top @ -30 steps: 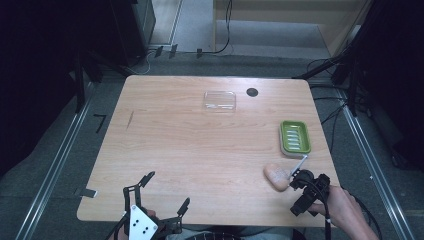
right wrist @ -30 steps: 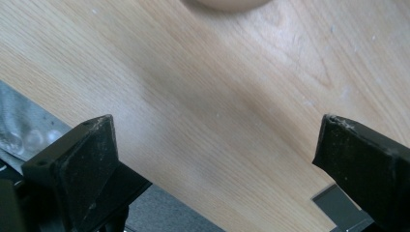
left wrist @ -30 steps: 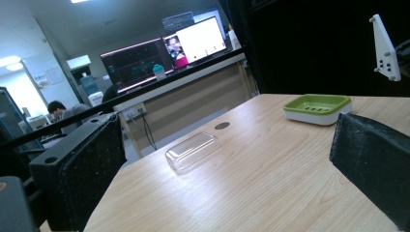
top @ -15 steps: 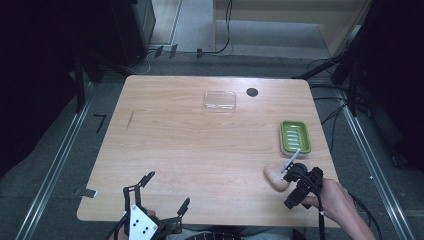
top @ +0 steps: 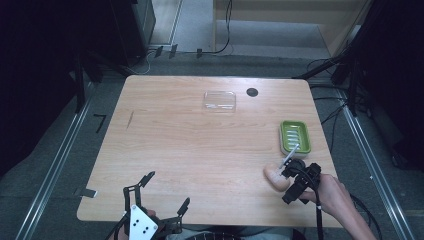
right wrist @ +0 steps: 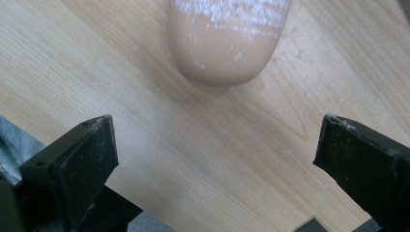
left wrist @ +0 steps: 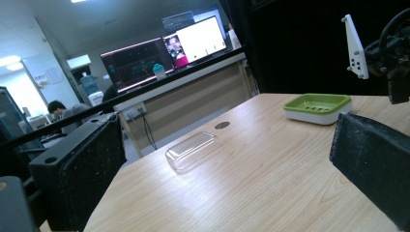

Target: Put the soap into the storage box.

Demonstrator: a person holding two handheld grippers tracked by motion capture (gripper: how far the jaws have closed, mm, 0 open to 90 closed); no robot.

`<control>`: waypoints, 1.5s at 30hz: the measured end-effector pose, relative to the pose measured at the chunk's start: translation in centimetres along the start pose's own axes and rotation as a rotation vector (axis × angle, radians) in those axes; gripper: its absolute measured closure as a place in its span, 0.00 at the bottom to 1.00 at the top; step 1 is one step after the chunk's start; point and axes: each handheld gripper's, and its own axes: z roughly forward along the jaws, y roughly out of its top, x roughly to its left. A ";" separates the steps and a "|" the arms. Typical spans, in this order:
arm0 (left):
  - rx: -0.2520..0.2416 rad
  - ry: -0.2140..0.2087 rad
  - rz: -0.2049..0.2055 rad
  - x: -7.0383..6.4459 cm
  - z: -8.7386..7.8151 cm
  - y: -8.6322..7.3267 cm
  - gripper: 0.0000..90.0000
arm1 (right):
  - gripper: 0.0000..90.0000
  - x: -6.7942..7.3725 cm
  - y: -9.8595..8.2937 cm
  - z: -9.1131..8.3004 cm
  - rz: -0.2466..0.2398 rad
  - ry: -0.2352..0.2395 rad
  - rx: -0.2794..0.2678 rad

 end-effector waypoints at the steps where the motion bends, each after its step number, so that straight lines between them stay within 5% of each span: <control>1: -0.001 0.001 -0.001 0.0 0.0 0.0 0.00 | 0.01 0.0 0.3 0.0 0.000 0.000 0.002; 13: -0.003 0.001 -0.004 0.0 0.0 0.0 0.00 | 0.01 -0.3 1.8 0.0 0.004 0.011 -0.010; 45: -0.004 0.001 -0.007 0.0 0.0 0.0 0.00 | 0.02 -1.1 4.7 1.7 0.110 0.043 -0.044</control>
